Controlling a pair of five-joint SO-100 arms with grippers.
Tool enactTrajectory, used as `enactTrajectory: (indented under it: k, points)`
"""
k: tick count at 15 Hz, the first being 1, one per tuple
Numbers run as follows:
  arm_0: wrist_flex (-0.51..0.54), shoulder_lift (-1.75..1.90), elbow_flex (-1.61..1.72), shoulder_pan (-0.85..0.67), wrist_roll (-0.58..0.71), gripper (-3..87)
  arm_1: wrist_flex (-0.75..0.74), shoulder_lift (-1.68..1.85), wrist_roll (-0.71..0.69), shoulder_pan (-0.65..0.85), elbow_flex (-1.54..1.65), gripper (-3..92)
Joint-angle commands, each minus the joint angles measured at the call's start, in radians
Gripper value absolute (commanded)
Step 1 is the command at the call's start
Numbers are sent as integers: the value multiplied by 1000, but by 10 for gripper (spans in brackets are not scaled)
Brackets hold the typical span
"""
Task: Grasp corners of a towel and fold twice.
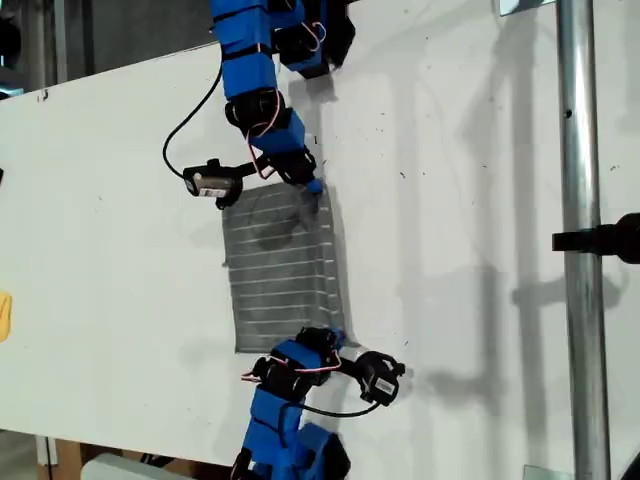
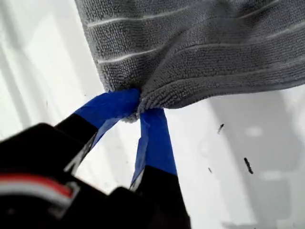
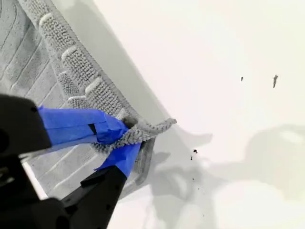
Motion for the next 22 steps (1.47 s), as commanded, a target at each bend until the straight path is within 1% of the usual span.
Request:
enactTrajectory:
  k: [1, 2, 3, 5, 7, 9, 10, 11, 14, 16, 18, 20, 22]
  points:
    - [6, 91, 11, 2, -14, -29, 3, 55, -3, 40, -11, -3]
    - [26, 130, 49, -48, 6, -29, -3, 57, -43, 101, -9, -3]
    - [37, 195, 114, -129, 51, -29, -15, 43, -98, 189, -8, -3]
    - [12, 344, 255, -356, 232, -29, -43, -5, -249, 377, -43, -3]
    - [-18, 437, 313, -592, 428, -28, -61, -103, -399, 549, -155, -3]
    - [-20, 425, 295, -801, 598, -28, -97, -247, -503, 660, -310, -3]
    - [-20, 397, 255, -873, 678, -28, -120, -318, -531, 695, -385, -3]
    - [-15, 373, 209, -927, 732, -27, -123, -374, -560, 729, -468, -3]
    - [6, 321, 49, -999, 856, -27, -57, -419, -617, 822, -663, -3]
    - [12, 272, -14, -1011, 894, -27, -40, -374, -630, 859, -663, -3]
    - [-9, 230, 37, -986, 859, -24, -40, -393, -629, 839, -606, -3]
    - [-74, 222, 172, -960, 785, -24, -92, -419, -603, 796, -488, -3]
    - [-127, 222, 278, -936, 747, -25, -110, -433, -568, 753, -402, -3]
